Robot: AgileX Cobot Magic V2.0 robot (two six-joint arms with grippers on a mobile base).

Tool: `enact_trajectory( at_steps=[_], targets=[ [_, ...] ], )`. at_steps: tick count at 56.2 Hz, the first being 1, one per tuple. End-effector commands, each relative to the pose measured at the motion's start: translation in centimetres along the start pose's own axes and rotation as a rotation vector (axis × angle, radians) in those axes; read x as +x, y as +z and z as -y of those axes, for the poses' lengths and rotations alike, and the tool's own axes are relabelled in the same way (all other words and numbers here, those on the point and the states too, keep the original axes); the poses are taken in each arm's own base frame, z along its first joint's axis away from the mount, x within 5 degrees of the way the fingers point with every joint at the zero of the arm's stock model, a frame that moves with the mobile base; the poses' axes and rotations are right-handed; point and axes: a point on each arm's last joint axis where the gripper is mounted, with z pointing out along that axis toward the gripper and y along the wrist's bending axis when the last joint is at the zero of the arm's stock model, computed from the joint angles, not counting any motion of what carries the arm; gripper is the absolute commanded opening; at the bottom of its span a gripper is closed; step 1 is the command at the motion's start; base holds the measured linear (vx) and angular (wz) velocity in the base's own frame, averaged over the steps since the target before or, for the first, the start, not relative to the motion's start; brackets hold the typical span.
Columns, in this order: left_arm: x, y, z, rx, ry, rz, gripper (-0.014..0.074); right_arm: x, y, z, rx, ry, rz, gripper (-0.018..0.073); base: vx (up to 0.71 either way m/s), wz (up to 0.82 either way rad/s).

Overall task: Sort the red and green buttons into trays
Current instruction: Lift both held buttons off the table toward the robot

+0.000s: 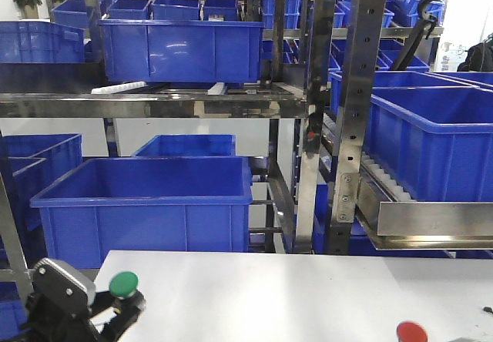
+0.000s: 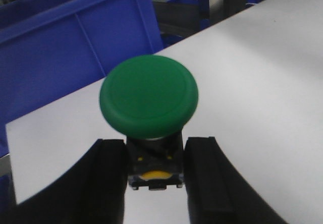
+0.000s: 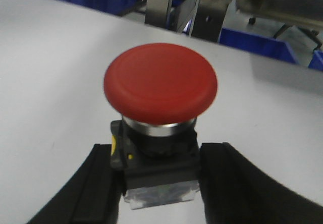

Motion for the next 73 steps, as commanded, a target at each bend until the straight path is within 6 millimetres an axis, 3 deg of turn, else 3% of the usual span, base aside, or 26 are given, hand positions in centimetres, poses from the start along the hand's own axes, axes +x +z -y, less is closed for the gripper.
enact_trajectory(
  at_steps=[1,15,30,41,54,73],
  targets=[
    [-3.5,-2.0,-0.5,-0.044,-0.026,0.121,-0.0004,-4.8,-1.3,0.7,0.051,0.017,0.338,-0.0009,0.0,0.0],
    [-5.3,-5.7,-1.0,-0.137,-0.045,0.023,-0.0004,-8.4,-4.3,0.8,0.062,0.031,0.345,-0.0009,0.0,0.0],
    [-5.9,-9.9,-1.3,-0.246,-0.121,-0.097,-0.0004,-10.5,-8.6,0.3,0.058,0.054,0.24,-0.0009,0.0,0.0],
    [-5.5,-12.5,0.5,-0.223,-0.108,-0.092,-0.0004,-11.8,-12.3,-0.3,0.055,0.043,0.27,-0.0009,0.0,0.0],
    [-2.8,-15.0,2.8,-0.166,-0.208,-0.054,-0.0004,-12.5,-15.9,-0.6,0.106,0.061,0.322,-0.0009,0.0,0.0],
    [-3.4,-17.7,3.2,-0.173,-0.182,0.076,-0.0004,-12.7,-17.7,-0.6,0.143,0.048,0.373,-0.0009,0.0,0.0]
  ],
)
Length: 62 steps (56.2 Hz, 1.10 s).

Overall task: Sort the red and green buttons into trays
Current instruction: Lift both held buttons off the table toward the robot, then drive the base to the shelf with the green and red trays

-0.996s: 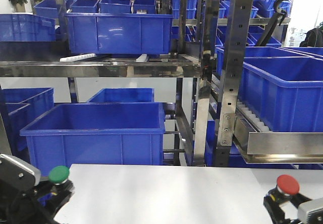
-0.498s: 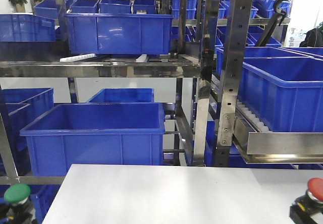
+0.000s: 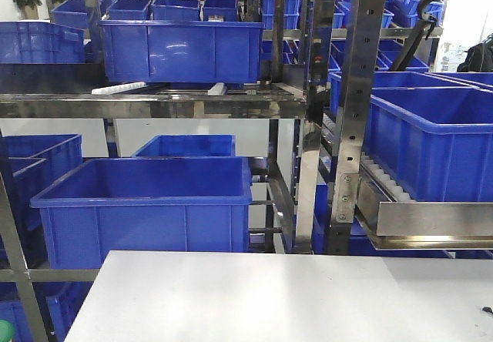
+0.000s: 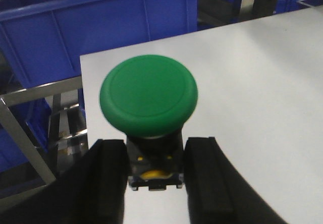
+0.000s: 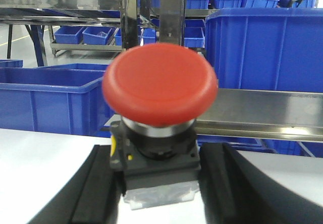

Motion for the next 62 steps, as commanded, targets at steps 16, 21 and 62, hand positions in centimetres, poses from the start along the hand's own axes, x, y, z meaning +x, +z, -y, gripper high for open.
enact_trajectory(
  at_steps=[16,21,62],
  targets=[
    [-1.72,-0.48,0.28,0.03,-0.004,0.117,-0.0004,-2.0,-0.15,-0.34,-0.041,-0.033,0.119,-0.0009,0.0,0.0],
    [-1.72,-0.48,0.28,0.03,-0.004,0.117,-0.0004,-1.97,-0.15,-0.33,-0.039,-0.033,0.116,-0.0009,0.0,0.0],
    [-1.72,-0.48,0.28,0.03,-0.004,0.117,-0.0004,-1.94,-0.14,-0.31,-0.037,-0.033,0.112,-0.0009,0.0,0.0]
  ],
)
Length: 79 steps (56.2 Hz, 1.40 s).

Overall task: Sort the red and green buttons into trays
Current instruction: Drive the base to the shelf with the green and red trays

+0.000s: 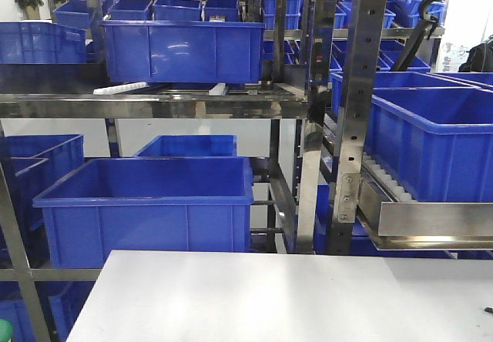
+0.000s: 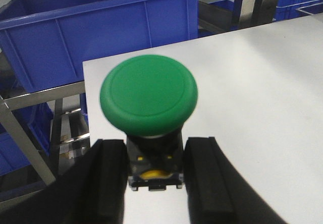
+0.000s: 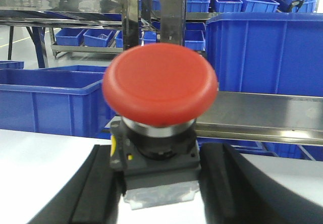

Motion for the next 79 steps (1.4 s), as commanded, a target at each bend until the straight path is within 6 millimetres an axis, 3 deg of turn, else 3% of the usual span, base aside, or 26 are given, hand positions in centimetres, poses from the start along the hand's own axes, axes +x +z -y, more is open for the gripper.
enact_trajectory(
  at_steps=[1,25,79],
  targets=[
    [-1.64,-0.27,0.28,0.03,-0.005,0.106,-0.0004,-1.93,-0.06,-0.31,-0.039,-0.028,0.111,-0.0009,-0.01,0.06],
    [-1.64,-0.27,0.28,0.03,-0.005,0.106,-0.0004,-1.93,-0.06,-0.31,-0.039,-0.028,0.111,-0.0009,-0.04,0.25],
    [-1.64,-0.27,0.28,0.03,-0.005,0.106,-0.0004,-1.92,-0.06,-0.31,-0.039,-0.028,0.11,-0.0009,-0.12,0.58]
  ],
)
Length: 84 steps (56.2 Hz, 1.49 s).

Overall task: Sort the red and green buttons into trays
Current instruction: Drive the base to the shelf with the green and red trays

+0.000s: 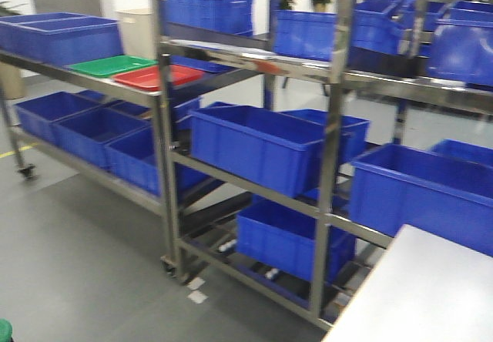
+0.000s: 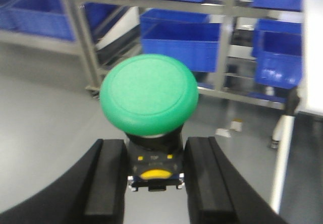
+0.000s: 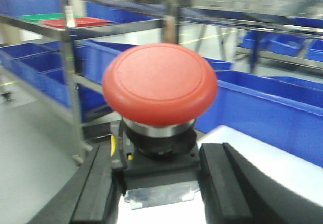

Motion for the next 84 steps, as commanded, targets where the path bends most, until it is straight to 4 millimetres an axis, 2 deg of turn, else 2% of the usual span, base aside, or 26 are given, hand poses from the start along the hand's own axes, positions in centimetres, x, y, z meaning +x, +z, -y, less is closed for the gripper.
enact_trajectory(
  at_steps=[1,44,63,84],
  targets=[
    [-1.64,-0.27,0.24,0.027,-0.006,0.106,-0.0004,-1.94,-0.07,-0.31,-0.04,-0.027,0.112,-0.0009,-0.13,0.59],
    [-1.64,-0.27,0.24,0.027,-0.006,0.106,-0.0004,-1.94,-0.07,-0.31,-0.04,-0.027,0.112,-0.0009,-0.03,0.59],
    [-1.64,-0.27,0.24,0.027,-0.006,0.106,-0.0004,-1.9,-0.04,-0.3,-0.038,-0.026,0.108,-0.0009,0.19,0.47],
    [-1.64,-0.27,0.24,0.027,-0.006,0.106,-0.0004,-1.9,-0.04,-0.29,-0.038,-0.025,0.108,-0.0009,0.33,0.18]
  ],
)
